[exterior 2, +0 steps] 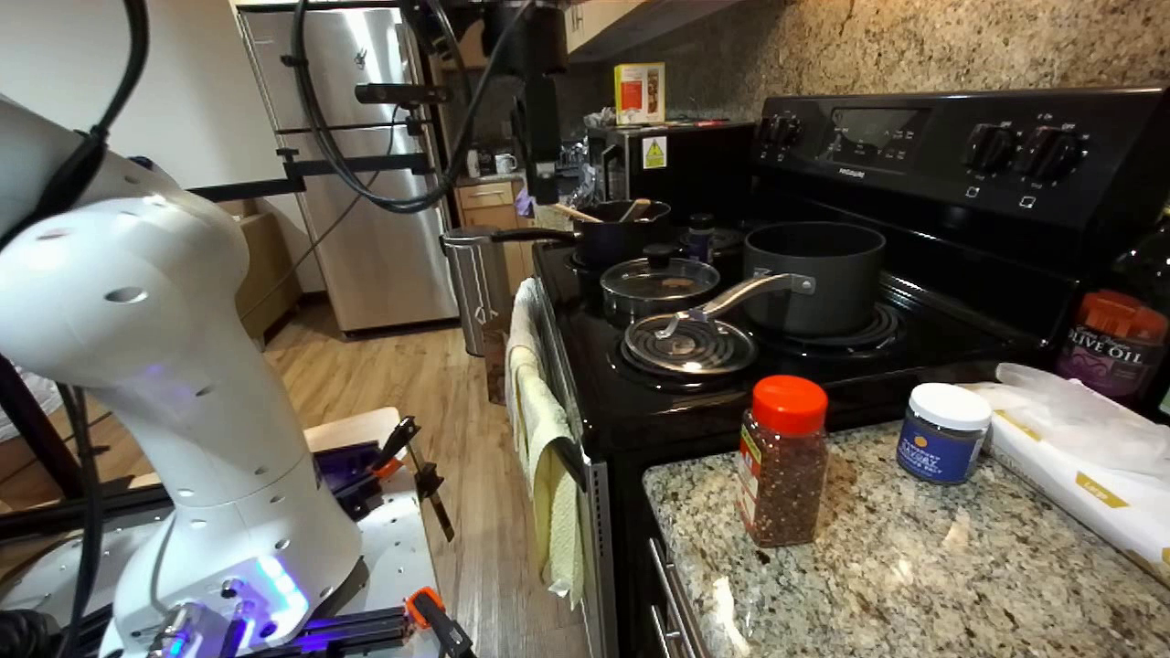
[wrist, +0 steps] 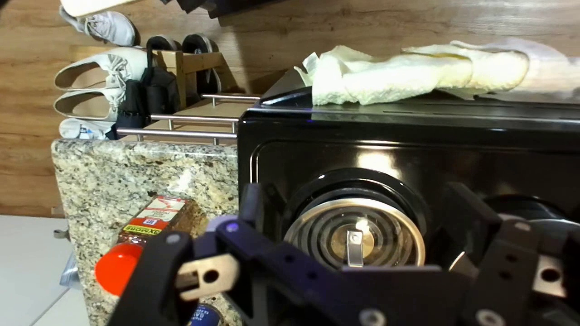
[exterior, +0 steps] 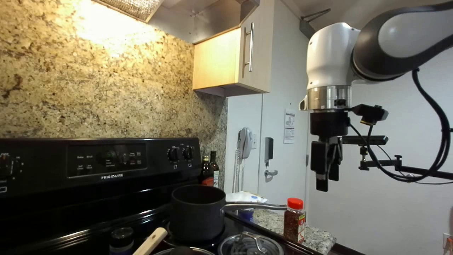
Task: Put the right lid on the right black pot
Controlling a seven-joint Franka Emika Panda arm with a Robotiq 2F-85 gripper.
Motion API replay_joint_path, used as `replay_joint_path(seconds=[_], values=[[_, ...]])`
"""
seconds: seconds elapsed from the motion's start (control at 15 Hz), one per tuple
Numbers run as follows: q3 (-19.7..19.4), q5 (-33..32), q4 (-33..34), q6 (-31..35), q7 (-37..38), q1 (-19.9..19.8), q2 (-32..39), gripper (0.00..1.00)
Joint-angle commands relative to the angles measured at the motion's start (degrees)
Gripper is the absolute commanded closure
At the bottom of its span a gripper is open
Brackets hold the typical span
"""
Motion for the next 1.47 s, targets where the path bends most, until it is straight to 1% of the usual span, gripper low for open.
replay_joint_path(seconds=[0.0,0.27,0.53,0.67,0.93,1.13,1.2,1.4], values=[[1.19,1.74,5.79,2.41,4.33,-1.62,9.06,0.00],[0.96,0.63,10.02,4.44,8.51,-2.40,17.35,0.00],[0.30,1.98,13.71,6.92,10.90,-1.87,25.09,0.00],[0.08,2.41,15.23,8.78,12.22,-1.55,28.51,0.00],[-0.73,1.98,16.51,12.51,13.78,-1.29,33.01,0.00],[-1.18,-0.15,16.40,16.45,14.55,-1.10,35.60,0.00],[-1.13,-1.80,16.58,17.40,15.43,-1.03,36.87,0.00],[-1.39,-4.72,17.03,18.42,16.25,-0.46,39.87,0.00]])
